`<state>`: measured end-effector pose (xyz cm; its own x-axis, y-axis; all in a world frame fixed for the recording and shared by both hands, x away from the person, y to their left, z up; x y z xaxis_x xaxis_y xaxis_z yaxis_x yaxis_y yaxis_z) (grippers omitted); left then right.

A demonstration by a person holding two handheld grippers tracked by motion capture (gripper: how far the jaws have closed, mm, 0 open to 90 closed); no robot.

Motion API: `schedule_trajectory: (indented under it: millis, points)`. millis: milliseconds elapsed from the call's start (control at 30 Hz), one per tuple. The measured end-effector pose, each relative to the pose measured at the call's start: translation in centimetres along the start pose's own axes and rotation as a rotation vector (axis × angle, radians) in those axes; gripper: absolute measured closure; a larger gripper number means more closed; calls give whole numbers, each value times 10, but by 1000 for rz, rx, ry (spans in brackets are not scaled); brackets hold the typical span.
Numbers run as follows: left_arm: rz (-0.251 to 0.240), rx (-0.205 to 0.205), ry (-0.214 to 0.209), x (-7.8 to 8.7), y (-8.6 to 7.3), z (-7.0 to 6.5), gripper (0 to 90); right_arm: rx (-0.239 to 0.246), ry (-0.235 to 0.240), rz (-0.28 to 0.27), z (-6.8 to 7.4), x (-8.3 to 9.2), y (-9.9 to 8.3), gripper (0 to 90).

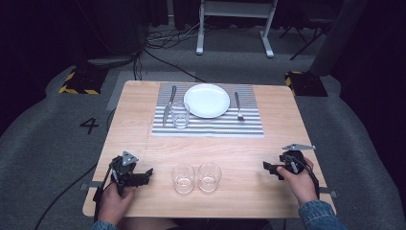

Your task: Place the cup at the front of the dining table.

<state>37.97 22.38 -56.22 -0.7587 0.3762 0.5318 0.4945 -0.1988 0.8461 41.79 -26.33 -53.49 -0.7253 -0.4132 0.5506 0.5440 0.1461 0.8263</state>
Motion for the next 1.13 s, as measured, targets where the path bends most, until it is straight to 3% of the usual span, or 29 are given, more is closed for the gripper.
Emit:
schedule_trajectory:
  millis: [100,133,233,433,533,567,700,1133]
  points:
    - [-1,0,-1,0,0,0,120,11,1,13,-1,-1,-7,182]
    - [0,0,0,0,0,0,120,-11,3,17,2,-1,-9,182]
    - [0,0,0,0,0,0,120,-12,2,19,1,-2,-14,175]
    - [0,0,0,0,0,0,120,30,-20,1,6,-1,-19,167]
    - [0,0,0,0,0,0,120,116,-39,-24,8,-2,-24,142]
    - [0,0,0,0,0,0,120,93,-51,-35,11,-2,-25,123]
    - [0,-1,0,0,0,0,120,109,-66,-92,12,-5,-27,74]
    - [-1,0,-1,0,0,0,120,100,-80,-96,14,-5,-28,72]
Point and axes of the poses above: each handheld gripper's, and its own axes: x roughly backward along the jaws, y roughly out of its top, z roughly to its left, the point moved 8 cm from there along -x, roughly forward along the jaws, and after that the axes turned 15 degrees about -z, right-handed, at the moved point
